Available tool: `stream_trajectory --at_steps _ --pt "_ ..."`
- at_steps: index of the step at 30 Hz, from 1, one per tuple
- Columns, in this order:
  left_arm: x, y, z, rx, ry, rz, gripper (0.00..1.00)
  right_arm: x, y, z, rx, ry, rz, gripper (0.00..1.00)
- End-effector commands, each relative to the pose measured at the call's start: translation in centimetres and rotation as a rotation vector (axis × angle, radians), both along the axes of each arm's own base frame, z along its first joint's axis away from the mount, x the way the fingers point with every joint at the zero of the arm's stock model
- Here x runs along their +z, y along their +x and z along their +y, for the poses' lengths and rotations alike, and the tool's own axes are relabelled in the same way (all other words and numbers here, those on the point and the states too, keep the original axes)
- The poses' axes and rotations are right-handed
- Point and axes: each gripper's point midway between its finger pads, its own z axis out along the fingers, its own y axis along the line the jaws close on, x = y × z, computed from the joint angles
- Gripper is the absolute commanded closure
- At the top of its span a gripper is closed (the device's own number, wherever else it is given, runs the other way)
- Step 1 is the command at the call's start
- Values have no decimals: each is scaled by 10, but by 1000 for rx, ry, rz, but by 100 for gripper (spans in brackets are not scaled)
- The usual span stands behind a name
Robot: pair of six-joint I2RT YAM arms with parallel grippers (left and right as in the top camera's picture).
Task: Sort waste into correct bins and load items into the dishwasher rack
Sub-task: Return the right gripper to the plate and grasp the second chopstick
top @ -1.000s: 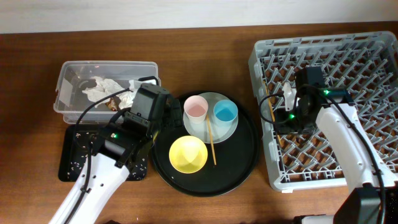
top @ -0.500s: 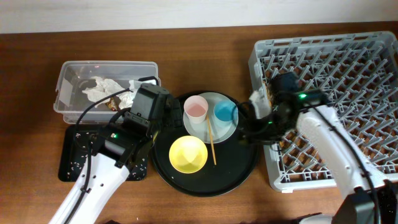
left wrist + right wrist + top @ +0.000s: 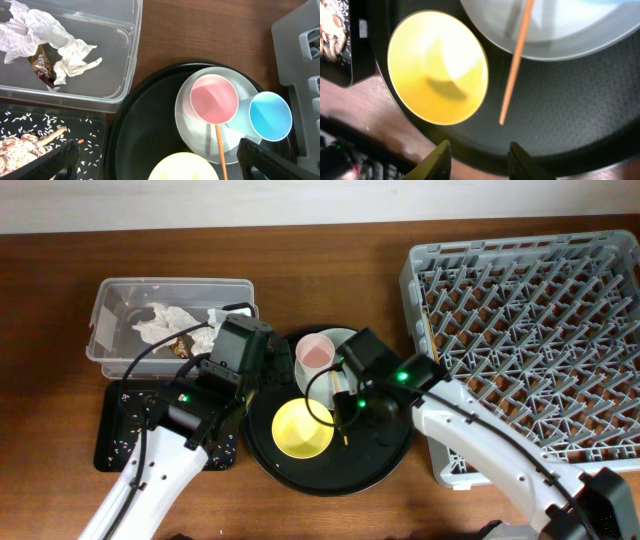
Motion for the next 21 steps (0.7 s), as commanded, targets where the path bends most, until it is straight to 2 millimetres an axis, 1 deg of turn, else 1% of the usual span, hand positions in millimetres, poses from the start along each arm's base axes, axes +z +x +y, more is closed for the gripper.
stream_trajectory --at_steps 1,5,8,14,21 --pt "8 2 0 6 -16 -18 1 -12 2 -4 -64 -99 -61 66" --pt "8 2 0 6 -17 -18 1 -15 5 -9 -71 -147 -99 66" --pt "8 2 0 6 -16 -18 1 -18 8 -7 -72 -144 -107 66" --pt "8 2 0 6 -16 -18 1 -41 9 -6 -96 -144 -97 66" --pt "8 2 0 6 -16 -18 1 -60 11 -4 -95 -168 -71 66"
